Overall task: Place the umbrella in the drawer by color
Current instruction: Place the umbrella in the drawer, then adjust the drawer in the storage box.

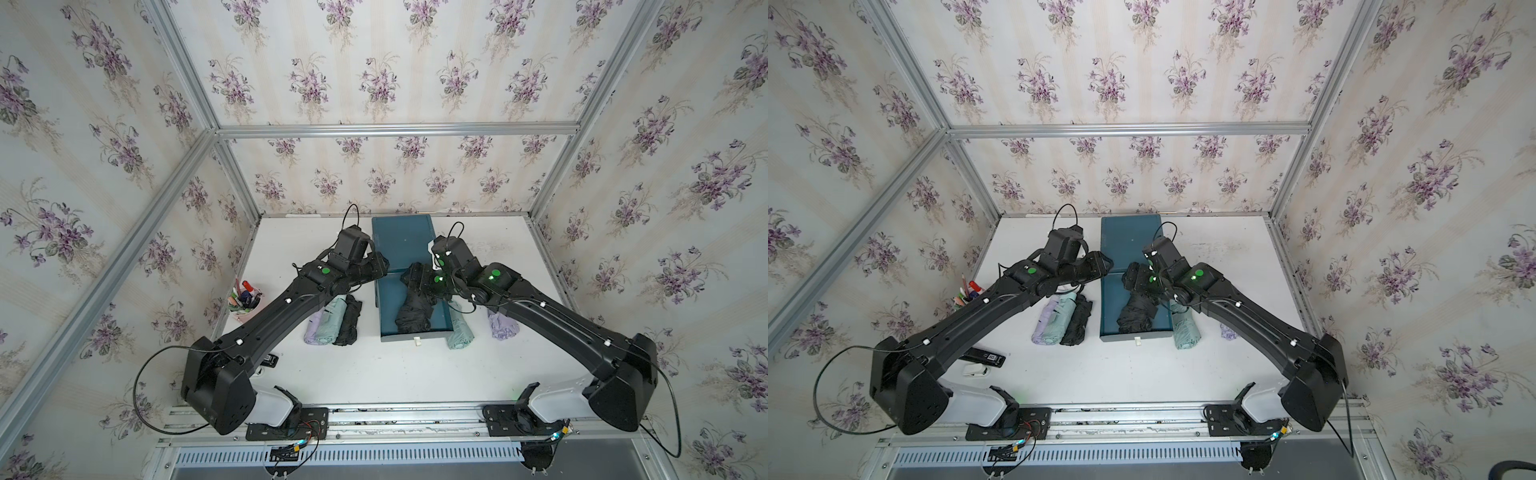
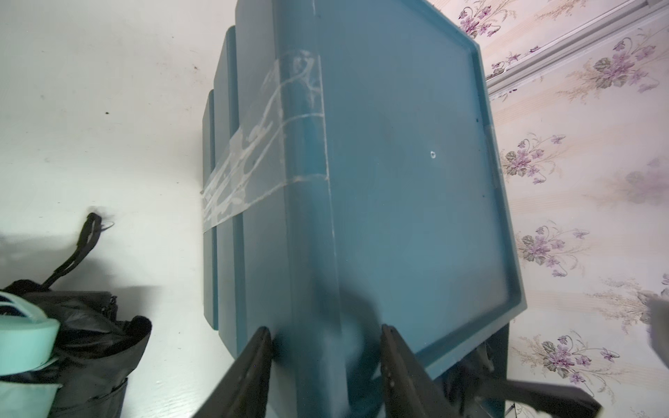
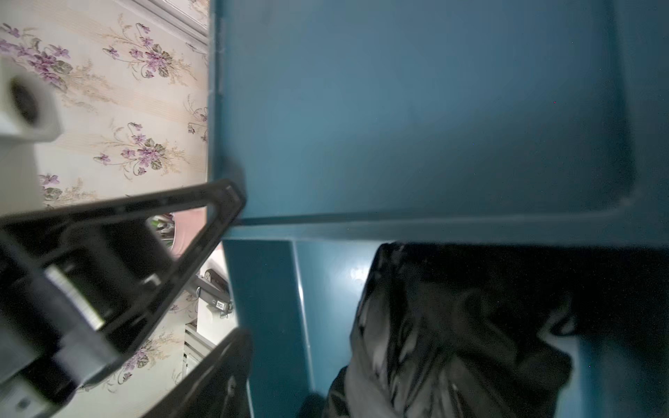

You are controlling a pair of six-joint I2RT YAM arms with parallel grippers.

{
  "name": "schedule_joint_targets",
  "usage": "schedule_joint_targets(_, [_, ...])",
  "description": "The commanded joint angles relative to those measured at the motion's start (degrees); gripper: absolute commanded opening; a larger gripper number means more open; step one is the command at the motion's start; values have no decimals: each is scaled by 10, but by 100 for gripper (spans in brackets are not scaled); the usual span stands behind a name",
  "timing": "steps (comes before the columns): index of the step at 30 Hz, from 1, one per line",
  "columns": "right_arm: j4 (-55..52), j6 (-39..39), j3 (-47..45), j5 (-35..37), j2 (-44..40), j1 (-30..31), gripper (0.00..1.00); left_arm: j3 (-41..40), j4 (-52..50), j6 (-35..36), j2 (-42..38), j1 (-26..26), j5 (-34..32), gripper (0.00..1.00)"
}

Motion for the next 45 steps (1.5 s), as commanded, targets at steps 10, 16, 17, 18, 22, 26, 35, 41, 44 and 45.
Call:
schedule_joint_targets(10, [-154, -50, -9, 147, -84, 3, 79, 0, -92, 14, 24, 3, 16, 48])
schedule_joint_targets(16, [-144, -65, -42, 134, -70, 0, 45, 1, -98, 26, 25, 8, 13, 48])
schedule_joint_targets(17, [-140, -65, -48, 134, -66, 1, 39, 2, -100, 30, 25, 10, 12, 48])
schedule_joint_targets(18, [-137, -65, -54, 137, -63, 0, 35, 3, -102, 32, 26, 9, 12, 48])
schedule_joint_targets(22, [-136, -63, -59, 151, -56, 0, 26, 4, -108, 41, 31, 9, 14, 47])
schedule_joint_targets(26, [-145, -67, -38, 153, -43, -1, 3, 5, -113, 53, 37, 9, 15, 46])
schedule_joint_targets(35, [-206, -85, 94, 173, 38, -4, 0, 3, -118, 76, 39, 9, 19, 44])
schedule_joint_targets(41, [-198, -88, 115, 170, 67, -13, 0, 5, -126, 92, 35, 9, 18, 42])
schedule_joint_targets(44, [-194, -85, 100, 173, 62, -13, 0, 4, -128, 96, 31, 9, 18, 40])
schedule_joint_targets(45, [-187, -84, 88, 169, 57, -12, 0, 4, -128, 97, 29, 9, 18, 40])
